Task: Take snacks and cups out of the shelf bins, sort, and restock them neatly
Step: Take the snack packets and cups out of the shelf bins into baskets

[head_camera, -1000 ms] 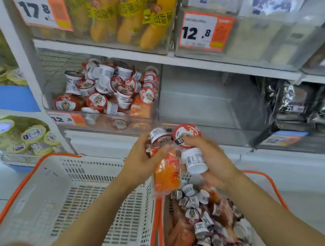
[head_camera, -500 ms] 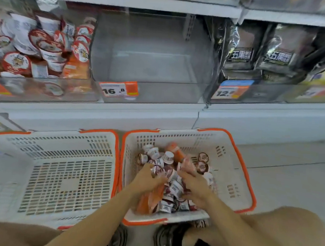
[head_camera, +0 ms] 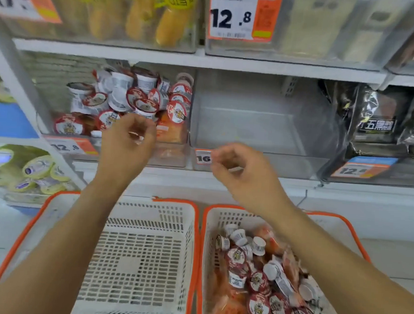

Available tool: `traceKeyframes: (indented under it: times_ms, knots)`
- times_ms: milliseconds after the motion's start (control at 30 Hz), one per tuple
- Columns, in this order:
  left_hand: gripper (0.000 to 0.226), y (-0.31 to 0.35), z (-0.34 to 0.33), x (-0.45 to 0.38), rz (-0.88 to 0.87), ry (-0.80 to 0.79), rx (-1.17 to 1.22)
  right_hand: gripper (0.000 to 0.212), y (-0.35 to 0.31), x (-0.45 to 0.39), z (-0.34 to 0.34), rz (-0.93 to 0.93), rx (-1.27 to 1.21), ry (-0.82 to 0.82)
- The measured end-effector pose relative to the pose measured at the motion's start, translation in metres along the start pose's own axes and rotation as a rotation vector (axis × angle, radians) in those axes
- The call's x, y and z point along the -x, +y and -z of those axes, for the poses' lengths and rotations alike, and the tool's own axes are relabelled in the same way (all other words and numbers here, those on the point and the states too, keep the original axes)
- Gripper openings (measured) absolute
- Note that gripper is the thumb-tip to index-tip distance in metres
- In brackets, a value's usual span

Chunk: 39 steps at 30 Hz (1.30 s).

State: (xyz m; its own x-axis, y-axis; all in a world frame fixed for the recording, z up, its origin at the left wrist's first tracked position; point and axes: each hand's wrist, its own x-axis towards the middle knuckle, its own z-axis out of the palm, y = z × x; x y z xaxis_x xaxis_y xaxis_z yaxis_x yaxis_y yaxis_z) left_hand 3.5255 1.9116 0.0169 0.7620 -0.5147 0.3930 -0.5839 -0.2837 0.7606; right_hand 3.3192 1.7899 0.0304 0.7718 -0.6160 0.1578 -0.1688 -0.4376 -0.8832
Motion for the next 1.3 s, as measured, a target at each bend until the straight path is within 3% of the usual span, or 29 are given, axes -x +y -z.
traceKeyframes:
  times_ms: [67,133,200,300,367,433,533,700,767,900,1000,1067,1200,1300]
  knots:
    - [0.016,-0.019,0.021,-0.036,-0.034,0.005,-0.105,0.015,-0.033,-0.040,-0.024,0.136,0.042,-0.036]
    - [0.047,-0.039,0.037,-0.067,-0.017,-0.085,-0.285,0.020,-0.050,-0.084,-0.050,0.206,0.163,-0.074]
    - [0.066,-0.053,0.050,-0.088,0.089,-0.259,-0.431,0.043,-0.053,-0.128,-0.075,0.217,0.358,-0.151]
    - [0.076,-0.071,0.057,-0.107,0.211,-0.532,-0.531,0.086,-0.040,-0.177,-0.103,0.117,0.626,-0.316]
    - [0.084,-0.080,0.053,-0.113,0.193,-0.584,-0.503,0.109,-0.029,-0.198,-0.118,0.047,0.709,-0.391]
    - [0.088,-0.092,0.045,-0.116,0.141,-0.587,-0.438,0.118,-0.020,-0.210,-0.130,0.075,0.753,-0.413]
    - [0.071,-0.104,0.038,-0.118,0.064,-0.629,-0.371,0.112,-0.015,-0.216,-0.138,0.119,0.717,-0.380]
    - [0.043,-0.112,0.039,-0.127,0.029,-0.646,-0.394,0.065,-0.012,-0.217,-0.140,0.224,0.578,-0.322]
    - [0.038,-0.116,0.042,-0.129,0.044,-0.635,-0.354,0.071,-0.014,-0.217,-0.141,0.226,0.559,-0.330]
    - [0.037,-0.118,0.047,-0.127,0.031,-0.614,-0.273,0.107,-0.024,-0.224,-0.149,0.134,0.608,-0.369]
    - [0.038,-0.119,0.046,-0.124,0.015,-0.561,-0.252,0.107,-0.025,-0.235,-0.151,0.084,0.584,-0.375]
    - [0.038,-0.120,0.046,-0.121,0.010,-0.494,-0.216,0.093,-0.026,-0.241,-0.148,0.077,0.562,-0.383]
    - [0.035,-0.121,0.048,-0.116,-0.020,-0.406,-0.159,0.040,-0.023,-0.242,-0.146,0.112,0.432,-0.275]
    - [0.034,-0.122,0.049,-0.113,-0.043,-0.352,-0.138,0.036,-0.023,-0.234,-0.152,0.124,0.239,-0.244]
